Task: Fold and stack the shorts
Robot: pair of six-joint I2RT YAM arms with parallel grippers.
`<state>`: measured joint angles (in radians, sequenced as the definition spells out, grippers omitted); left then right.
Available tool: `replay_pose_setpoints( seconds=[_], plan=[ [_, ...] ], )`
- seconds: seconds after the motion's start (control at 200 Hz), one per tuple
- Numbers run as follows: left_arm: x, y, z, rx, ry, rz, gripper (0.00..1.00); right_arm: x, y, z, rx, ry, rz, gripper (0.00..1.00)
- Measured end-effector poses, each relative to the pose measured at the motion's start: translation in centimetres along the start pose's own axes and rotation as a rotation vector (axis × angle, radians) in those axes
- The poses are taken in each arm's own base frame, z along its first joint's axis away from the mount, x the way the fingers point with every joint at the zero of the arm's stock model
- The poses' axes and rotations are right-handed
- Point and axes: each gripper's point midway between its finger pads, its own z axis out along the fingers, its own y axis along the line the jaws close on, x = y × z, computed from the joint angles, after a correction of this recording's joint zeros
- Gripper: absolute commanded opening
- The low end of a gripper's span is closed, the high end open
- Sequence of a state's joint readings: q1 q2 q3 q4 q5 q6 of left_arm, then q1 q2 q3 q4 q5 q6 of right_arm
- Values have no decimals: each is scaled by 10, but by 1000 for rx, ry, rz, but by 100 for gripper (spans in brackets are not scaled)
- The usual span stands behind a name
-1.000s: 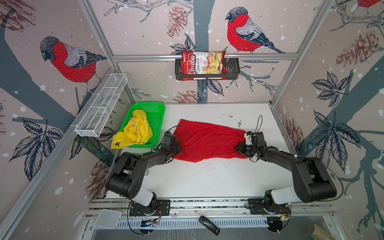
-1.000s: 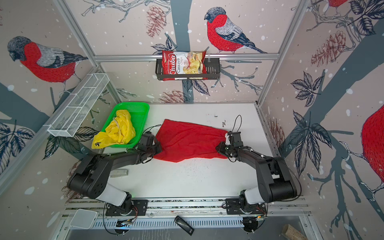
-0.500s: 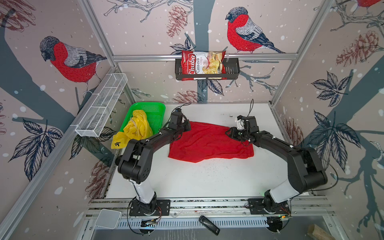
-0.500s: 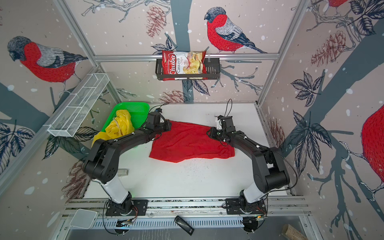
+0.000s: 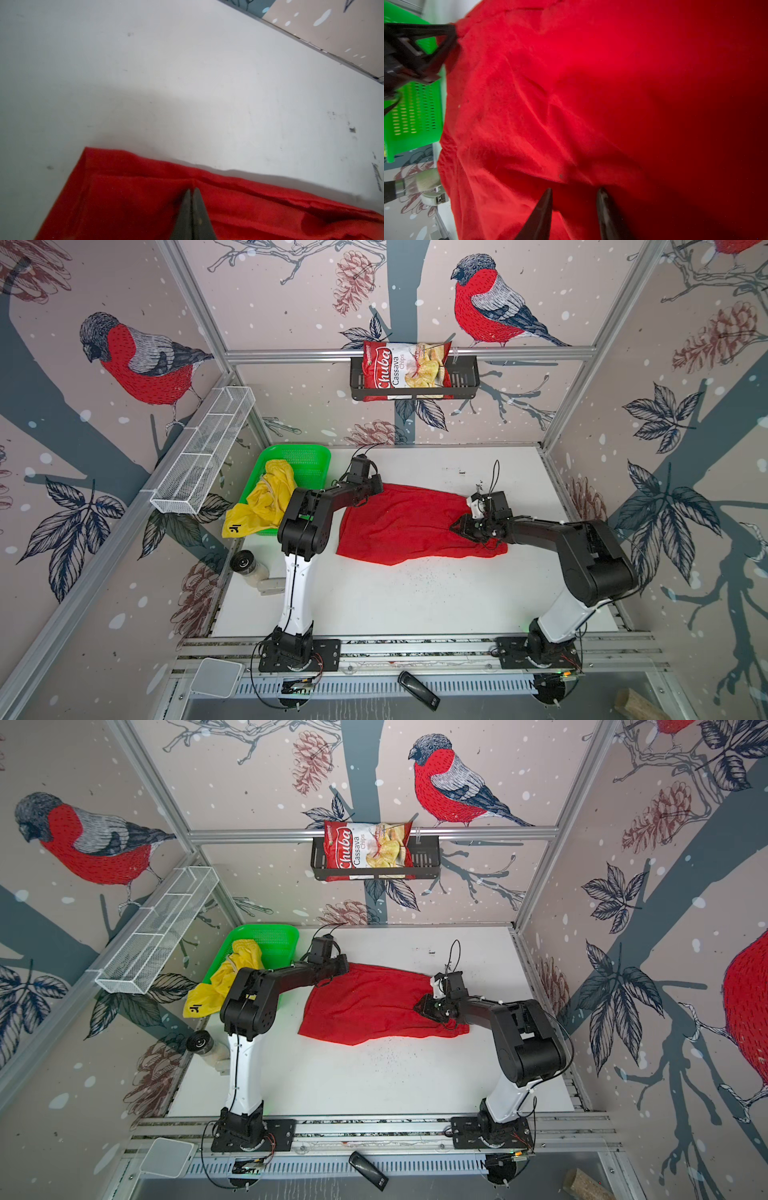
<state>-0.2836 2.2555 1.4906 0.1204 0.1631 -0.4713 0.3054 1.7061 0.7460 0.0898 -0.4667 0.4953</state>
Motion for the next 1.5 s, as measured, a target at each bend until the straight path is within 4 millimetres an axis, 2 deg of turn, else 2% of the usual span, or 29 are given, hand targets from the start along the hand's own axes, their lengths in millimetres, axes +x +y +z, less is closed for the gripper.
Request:
replay_pose_setpoints(
  seconds=[0.17, 0.335, 0.395, 0.455, 0.535, 0.61, 0.7, 0.765, 0.855, 0.926, 1.036, 1.101, 1.221, 1.346, 1.496],
  plan=[
    [-16, 7, 14, 4, -36, -6, 6, 7, -6, -5, -30, -43, -14, 39],
    [-28, 11, 18, 12, -49, -7, 8, 11, -6, -13, -28, -57, -9, 39],
    [-32, 12, 18, 5, -47, 1, 12, 11, -6, -15, -19, -55, -2, 41],
    [-35, 12, 17, -3, -37, 8, 21, 8, -4, -18, -6, -51, 19, 48],
    [-39, 10, 11, -7, -30, 16, 31, -6, 5, -26, 0, -71, 18, 53],
    [-45, 3, -6, -2, -32, 28, 41, -34, 28, -43, -35, -137, -18, 53],
    [-61, -17, -43, 28, -76, 49, 49, -67, 50, -71, -74, -236, -53, 54],
    [-73, -39, -77, 70, -125, 90, 52, -83, 49, -93, -79, -298, -45, 53],
    [-74, -76, -113, 151, -179, 164, 56, -99, 29, -126, -67, -375, 0, 54],
    [-56, -104, -129, 225, -180, 239, 58, -103, 6, -149, -50, -424, 52, 54],
    [-9, -150, -139, 347, -135, 389, 59, -98, -36, -174, -20, -478, 154, 54],
    [18, -181, -143, 427, -122, 502, 60, -90, -60, -182, -18, -492, 219, 54],
    [70, -241, -149, 577, -102, 729, 61, -62, -104, -185, -13, -489, 386, 54],
    [128, -296, -147, 745, -72, 926, 63, -48, -109, -189, -47, -493, 438, 55],
    [188, -336, -134, 884, -35, 1096, 65, -41, -109, -191, -63, -503, 443, 56]
  ],
)
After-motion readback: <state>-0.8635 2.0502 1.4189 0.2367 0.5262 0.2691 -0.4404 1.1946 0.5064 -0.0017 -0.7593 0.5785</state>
